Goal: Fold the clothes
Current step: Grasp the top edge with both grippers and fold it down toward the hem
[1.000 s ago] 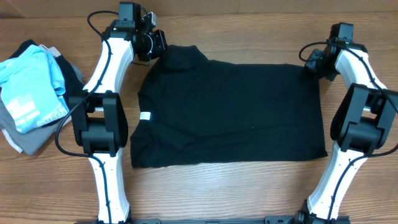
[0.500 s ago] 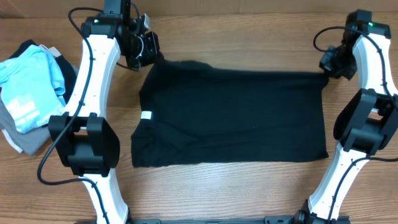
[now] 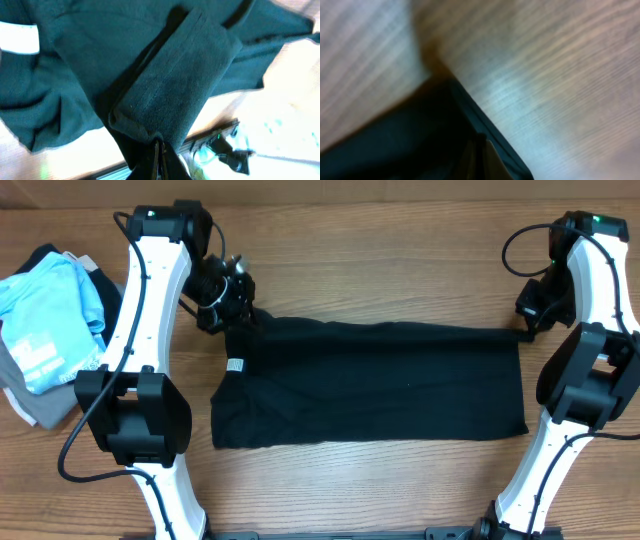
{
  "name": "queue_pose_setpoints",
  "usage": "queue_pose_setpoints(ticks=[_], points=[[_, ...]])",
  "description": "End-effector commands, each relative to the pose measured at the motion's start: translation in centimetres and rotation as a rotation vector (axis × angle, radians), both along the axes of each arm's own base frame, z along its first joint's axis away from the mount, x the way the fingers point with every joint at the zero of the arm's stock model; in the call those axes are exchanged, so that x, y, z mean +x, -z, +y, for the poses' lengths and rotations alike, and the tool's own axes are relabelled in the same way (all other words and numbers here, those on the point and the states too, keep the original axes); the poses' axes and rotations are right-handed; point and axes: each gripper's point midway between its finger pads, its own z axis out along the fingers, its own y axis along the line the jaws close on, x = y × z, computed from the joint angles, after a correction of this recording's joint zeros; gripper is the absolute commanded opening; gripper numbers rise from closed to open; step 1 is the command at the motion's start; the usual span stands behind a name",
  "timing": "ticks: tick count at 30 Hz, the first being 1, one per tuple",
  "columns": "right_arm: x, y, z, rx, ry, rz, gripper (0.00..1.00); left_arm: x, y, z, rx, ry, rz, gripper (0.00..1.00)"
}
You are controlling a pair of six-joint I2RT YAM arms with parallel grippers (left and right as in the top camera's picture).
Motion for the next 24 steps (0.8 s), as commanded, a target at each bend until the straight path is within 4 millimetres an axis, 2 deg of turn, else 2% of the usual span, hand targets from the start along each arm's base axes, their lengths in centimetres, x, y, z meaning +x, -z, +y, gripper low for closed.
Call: queue_pose_setpoints(ticks=[1, 6, 10, 12, 18, 24], points=[[-0.5, -0.7, -0.7, -0.033, -0.002, 0.022, 0.04, -0.9, -1.3, -1.2, -0.031, 0.101, -0.059, 0.04], [-1.9, -1.0, -0.6, -0.007, 0.006, 0.075, 0.04, -2.0, -1.1, -3.4, -0.011, 0.176, -0.055, 0.04], [-1.9, -1.0, 0.7, 0.09, -0.021, 0.057, 0.04, -2.7, -0.3, -3.6, 0.068, 0.2, -0.035, 0.04], [-3.0, -1.1, 0.9, 0.094, -0.021, 0.079, 0.04, -3.4, -0.1, -3.8, 0.076, 0.214, -0.022, 0.04], [-6.0, -1.9, 0.6, 0.105, 0.011, 0.116, 0.04, -6.1, 0.6, -2.3, 0.138, 0.224, 0.027, 0.04], [-7.8, -2.1, 0.6, 0.115, 0.029, 0.143, 0.04, -8.2, 0.3, -1.4, 0.168, 0.224, 0.038, 0.04]])
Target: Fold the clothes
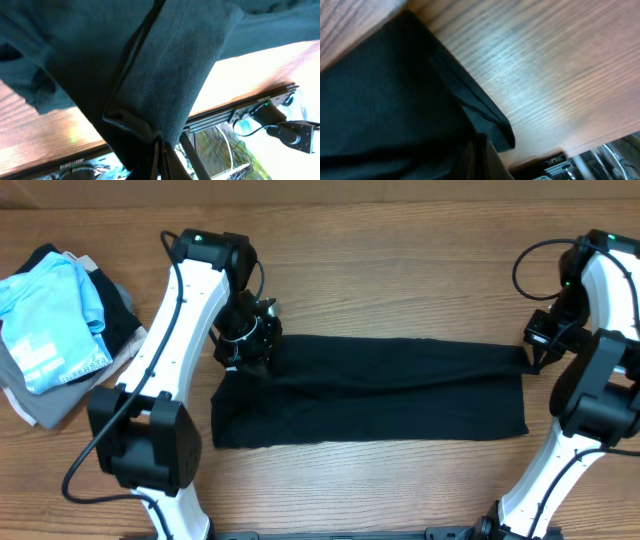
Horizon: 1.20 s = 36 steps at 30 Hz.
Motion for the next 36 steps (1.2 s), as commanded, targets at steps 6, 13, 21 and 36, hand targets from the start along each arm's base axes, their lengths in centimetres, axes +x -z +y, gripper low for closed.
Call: queue_pose_setpoints(ticks=[6, 13, 21, 36], points=[[-3.4, 0.1, 1.0, 0.026, -0.001, 0.074, 0.04, -3.3, 0.8, 1.6, 0.071, 0.013, 0.056, 0.04], [-4.0, 0.3, 1.2, 0.032, 0.001, 0.095, 0.04, -5.4, 3.1, 2.8, 0.136, 0.025, 0.143, 0.04], [-5.4, 0.9, 1.3, 0.029, 0.001, 0.148, 0.04, -6.5, 3.6, 3.5, 0.17, 0.04, 0.187, 0.04], [-6.5, 1.3, 0.9, -0.013, 0.013, 0.194, 0.04, -6.0, 4.9, 5.8, 0.329, -0.003, 0.165, 0.04]])
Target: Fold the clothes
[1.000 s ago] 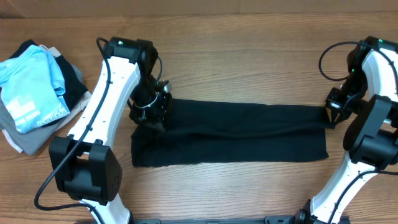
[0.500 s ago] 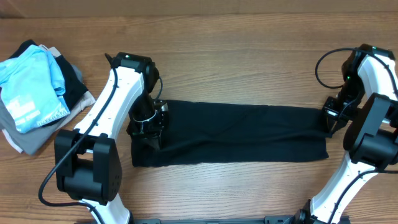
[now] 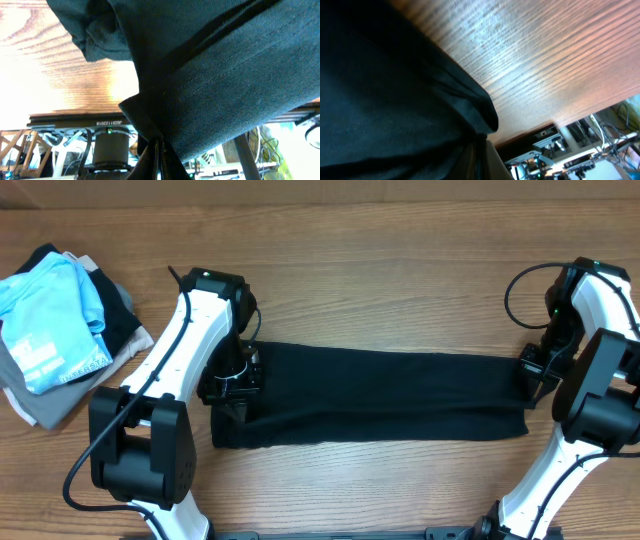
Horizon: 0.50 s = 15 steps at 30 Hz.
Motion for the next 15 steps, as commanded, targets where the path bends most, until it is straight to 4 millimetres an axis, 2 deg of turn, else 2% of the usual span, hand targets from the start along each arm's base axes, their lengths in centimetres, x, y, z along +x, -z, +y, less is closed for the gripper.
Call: queue_pose_setpoints(ticks=[1, 9, 13, 15], points=[[-1.1, -0.9, 0.0, -0.026, 0.011, 0.009, 0.04, 0.5, 0.3, 0.3, 0.034, -0.019, -0.045, 0.04], [-2.1, -0.1, 0.3, -0.017, 0.015, 0.043, 0.04, 2.2, 1.1, 0.0, 0.03, -0.049, -0.117, 0.04], [-1.4, 1.2, -0.3, -0.049, 0.006, -0.002, 0.05, 3.5, 1.6, -0.3, 0.031, -0.075, -0.171, 0.04], [-0.7, 1.6, -0.5, -0.06, 0.007, -0.033, 0.05, 4.9, 2.0, -0.6, 0.022, -0.091, -0.23, 0.04]])
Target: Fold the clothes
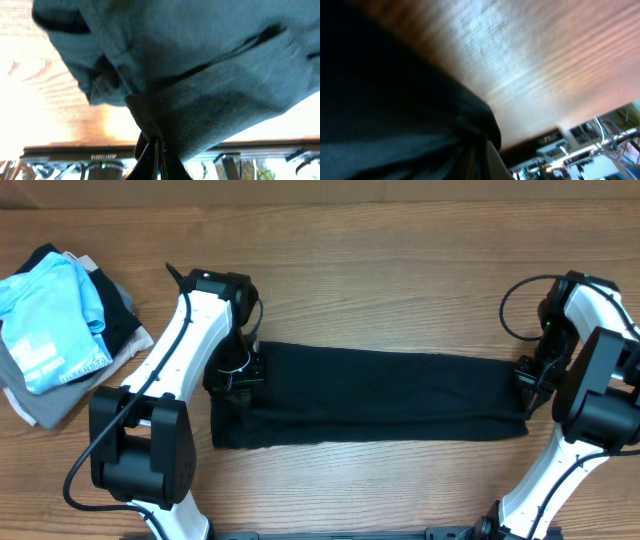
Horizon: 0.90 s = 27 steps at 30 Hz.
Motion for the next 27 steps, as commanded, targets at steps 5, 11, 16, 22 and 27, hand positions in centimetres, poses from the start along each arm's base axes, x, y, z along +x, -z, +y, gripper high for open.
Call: queue_pose_setpoints(ticks=[5, 11, 16, 22, 27], points=[[1.4, -0.2, -1.0, -0.059, 0.001, -0.095, 0.05, 5.7, 0.9, 0.0, 0.039, -0.084, -0.253, 0.04], [1.6, -0.1, -1.0, -0.063, 0.004, -0.103, 0.05, 9.0, 1.1, 0.3, 0.072, -0.152, -0.389, 0.05], [1.6, -0.1, -1.1, -0.064, 0.003, -0.104, 0.05, 9.2, 1.4, 0.2, 0.074, -0.154, -0.389, 0.16], [1.9, -0.2, -1.1, -0.065, 0.011, -0.114, 0.11, 7.0, 2.2, 0.7, 0.098, -0.145, -0.309, 0.45], [4.4, -2.2, -0.9, -0.046, 0.026, -0.235, 0.33, 6.0, 1.7, 0.5, 0.073, -0.1, -0.28, 0.37]])
